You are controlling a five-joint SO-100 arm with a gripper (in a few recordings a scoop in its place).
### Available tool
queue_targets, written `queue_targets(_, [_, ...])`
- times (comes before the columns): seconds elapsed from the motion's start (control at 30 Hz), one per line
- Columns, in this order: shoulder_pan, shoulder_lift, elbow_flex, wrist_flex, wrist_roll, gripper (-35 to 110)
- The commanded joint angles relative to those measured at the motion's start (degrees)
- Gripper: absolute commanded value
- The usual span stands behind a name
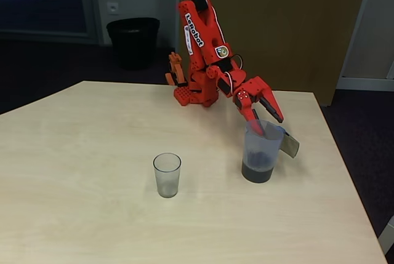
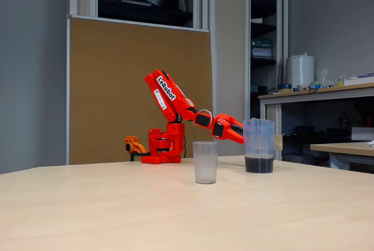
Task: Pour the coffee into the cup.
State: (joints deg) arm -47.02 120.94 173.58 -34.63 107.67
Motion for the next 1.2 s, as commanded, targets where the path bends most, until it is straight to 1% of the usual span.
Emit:
queue_targets(0.0, [-0.35,-4.22,-3.52,-3.52,0.88,23])
queue_targets(0.23, [-0.79,-13.54,-9.84,-6.5,-0.09,23])
queue_targets(0.4, [-1.32,-18.37,-14.24,-6.77,-1.41,23])
queue_targets(0.8, [-1.67,-24.08,-19.25,-7.38,-8.79,22])
queue_targets(1.17, [1.14,-27.16,-21.62,-9.76,-14.59,22])
